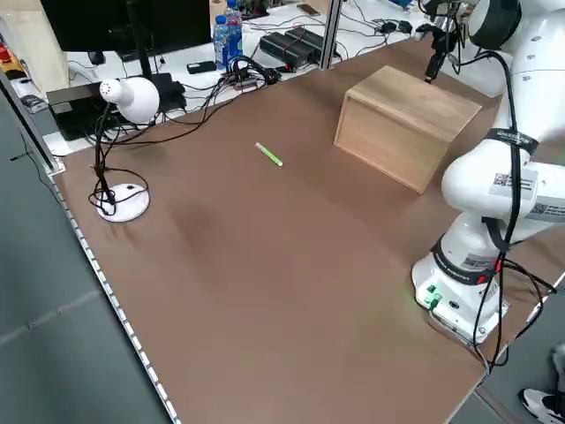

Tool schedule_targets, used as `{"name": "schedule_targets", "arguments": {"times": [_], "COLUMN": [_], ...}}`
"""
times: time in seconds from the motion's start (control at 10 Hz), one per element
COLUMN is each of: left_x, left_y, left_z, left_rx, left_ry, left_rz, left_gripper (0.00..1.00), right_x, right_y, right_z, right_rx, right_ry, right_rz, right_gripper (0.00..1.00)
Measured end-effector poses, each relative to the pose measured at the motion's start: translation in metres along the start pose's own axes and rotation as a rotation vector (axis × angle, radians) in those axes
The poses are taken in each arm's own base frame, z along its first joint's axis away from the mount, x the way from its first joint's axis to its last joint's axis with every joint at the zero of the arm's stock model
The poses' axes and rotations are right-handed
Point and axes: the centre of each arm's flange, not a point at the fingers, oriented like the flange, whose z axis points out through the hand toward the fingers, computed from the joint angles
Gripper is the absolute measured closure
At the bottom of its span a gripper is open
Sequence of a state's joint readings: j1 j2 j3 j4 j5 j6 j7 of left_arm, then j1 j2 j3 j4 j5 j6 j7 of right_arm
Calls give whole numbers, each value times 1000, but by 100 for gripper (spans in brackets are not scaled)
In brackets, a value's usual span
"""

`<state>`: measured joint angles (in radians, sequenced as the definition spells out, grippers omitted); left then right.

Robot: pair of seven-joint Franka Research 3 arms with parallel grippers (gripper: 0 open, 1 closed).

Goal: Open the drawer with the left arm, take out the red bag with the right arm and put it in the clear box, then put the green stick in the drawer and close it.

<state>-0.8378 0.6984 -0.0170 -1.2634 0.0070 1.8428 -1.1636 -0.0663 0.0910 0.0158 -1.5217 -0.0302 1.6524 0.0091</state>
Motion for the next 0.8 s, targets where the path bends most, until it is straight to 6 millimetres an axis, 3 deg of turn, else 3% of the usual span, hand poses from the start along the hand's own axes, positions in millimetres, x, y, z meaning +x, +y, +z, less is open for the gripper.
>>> {"name": "schedule_targets", "arguments": {"times": [0.8], "left_x": [-10], "left_y": [6], "left_z": [26], "left_rx": [45], "left_ry": [6], "left_rz": [25], "left_gripper": [0], "right_x": [0], "right_y": [-2], "right_z": [2], "right_rx": [0], "right_ry": [-5], "right_rz": [-4], "right_gripper": [0]}}
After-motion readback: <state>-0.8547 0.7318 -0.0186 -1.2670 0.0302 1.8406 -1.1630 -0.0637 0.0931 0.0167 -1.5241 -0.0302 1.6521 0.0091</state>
